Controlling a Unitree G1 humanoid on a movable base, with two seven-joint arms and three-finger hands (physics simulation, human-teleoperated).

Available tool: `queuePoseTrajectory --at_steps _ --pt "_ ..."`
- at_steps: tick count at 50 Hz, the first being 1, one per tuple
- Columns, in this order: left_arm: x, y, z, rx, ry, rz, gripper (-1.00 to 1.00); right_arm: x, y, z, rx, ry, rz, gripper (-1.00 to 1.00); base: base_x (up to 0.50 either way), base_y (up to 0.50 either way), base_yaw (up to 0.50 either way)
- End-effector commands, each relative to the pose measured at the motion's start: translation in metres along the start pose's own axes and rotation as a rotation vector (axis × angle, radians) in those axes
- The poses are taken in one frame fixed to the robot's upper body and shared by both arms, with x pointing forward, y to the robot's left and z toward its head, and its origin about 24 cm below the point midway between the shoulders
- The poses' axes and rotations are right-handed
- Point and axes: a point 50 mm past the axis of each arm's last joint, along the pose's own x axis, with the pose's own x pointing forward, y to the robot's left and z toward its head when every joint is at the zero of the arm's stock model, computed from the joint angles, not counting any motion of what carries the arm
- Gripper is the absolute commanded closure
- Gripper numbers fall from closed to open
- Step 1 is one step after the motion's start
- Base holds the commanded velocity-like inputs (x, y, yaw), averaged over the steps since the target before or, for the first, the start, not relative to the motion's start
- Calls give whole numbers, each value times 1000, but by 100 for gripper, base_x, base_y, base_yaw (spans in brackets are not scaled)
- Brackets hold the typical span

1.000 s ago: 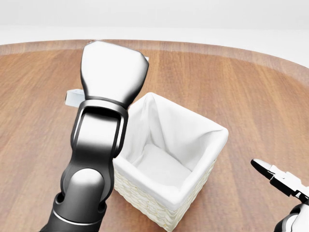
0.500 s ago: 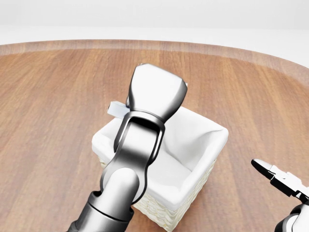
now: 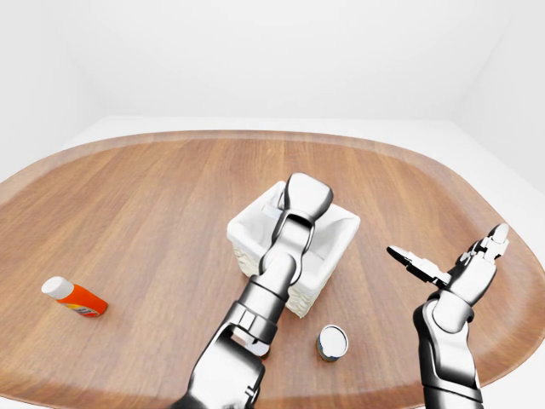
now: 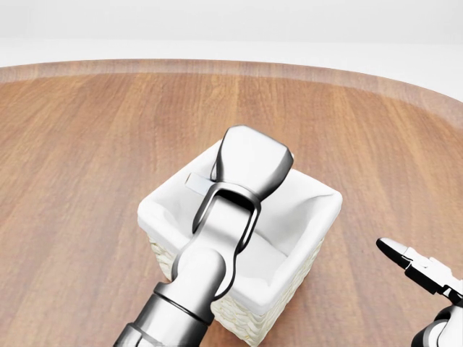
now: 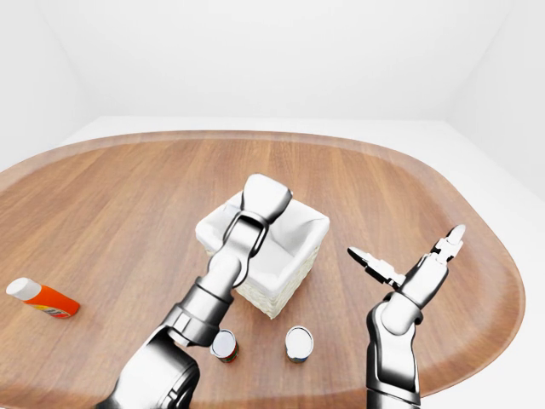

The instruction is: Pick up the alphabet soup and the cream cheese box, and put them in the basket.

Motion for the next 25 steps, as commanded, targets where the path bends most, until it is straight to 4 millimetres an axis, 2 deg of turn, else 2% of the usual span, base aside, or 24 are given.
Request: queuePoseTrajectory --at_steps 1,25 --pt "4 -16 3 -12 -29 -17 100 0 0 0 -3 -2 1 -100 0 0 0" --pt "7 -26 10 -58 -63 -60 100 -1 0 0 -2 -2 -1 -100 0 0 0"
